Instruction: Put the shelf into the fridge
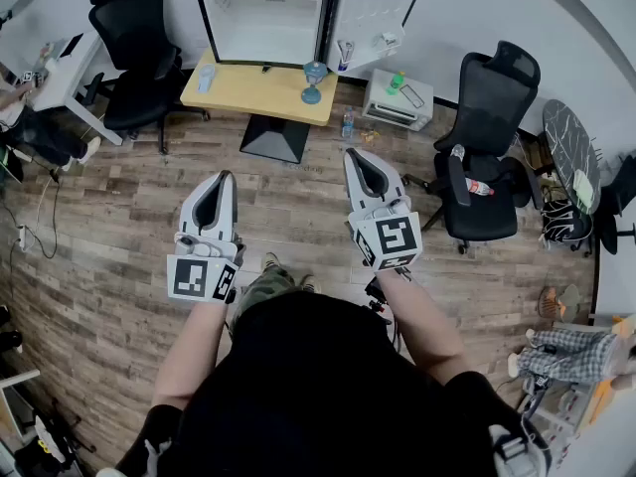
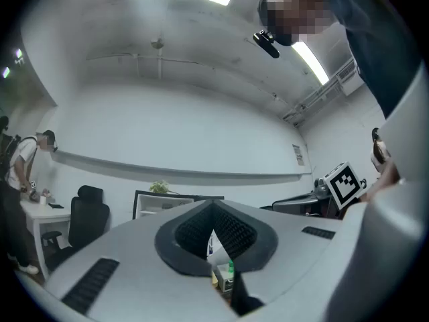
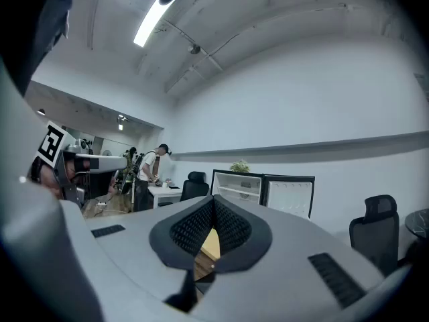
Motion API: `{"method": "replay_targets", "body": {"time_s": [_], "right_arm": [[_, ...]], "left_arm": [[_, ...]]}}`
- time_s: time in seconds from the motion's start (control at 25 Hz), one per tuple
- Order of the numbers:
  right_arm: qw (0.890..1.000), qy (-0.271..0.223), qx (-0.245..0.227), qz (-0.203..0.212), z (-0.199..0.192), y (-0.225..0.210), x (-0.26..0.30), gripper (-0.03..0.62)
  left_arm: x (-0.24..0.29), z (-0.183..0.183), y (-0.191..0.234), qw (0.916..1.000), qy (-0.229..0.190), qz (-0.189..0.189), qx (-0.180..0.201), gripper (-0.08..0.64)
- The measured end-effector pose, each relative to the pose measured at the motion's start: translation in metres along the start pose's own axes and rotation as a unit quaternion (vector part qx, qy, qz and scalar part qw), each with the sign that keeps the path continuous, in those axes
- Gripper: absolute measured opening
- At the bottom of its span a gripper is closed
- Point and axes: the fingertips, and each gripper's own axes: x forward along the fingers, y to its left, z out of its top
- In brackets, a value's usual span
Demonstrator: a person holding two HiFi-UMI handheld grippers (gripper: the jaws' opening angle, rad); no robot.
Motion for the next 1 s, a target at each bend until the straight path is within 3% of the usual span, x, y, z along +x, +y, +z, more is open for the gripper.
{"method": "replay_targets", "body": {"time_s": [0.4,0.48,0.52,0.56,0.6,1.0], "right_arm": [[1.0,-0.004,-0.006,0.003,0.002,0.013,0.002,0.014],[0.999,-0.022,0.038,0.032,0.004,0.016,0.002,0.014],[0.995,-0.034,0.076,0.051,0.006,0.016,0.003,0.054],[0.99,-0.046,0.113,0.066,0.009,0.015,0.005,0.454],[0.986,-0.055,0.14,0.075,0.01,0.013,0.006,0.589],[0.985,-0.027,0.131,0.11,0.005,0.02,0.002,0.581]], "left_arm": [[-0.007,0.002,0.006,1.0,0.002,0.0,0.002,0.018],[-0.008,0.001,0.006,1.0,0.002,0.0,0.001,0.018],[-0.009,0.001,0.007,1.0,0.002,0.001,0.0,0.018],[-0.01,0.0,0.007,1.0,0.002,0.002,0.001,0.018],[-0.011,0.0,0.008,1.0,0.002,0.003,0.0,0.018],[-0.018,-0.006,0.0,0.9999,0.01,0.008,0.003,0.018]]}}
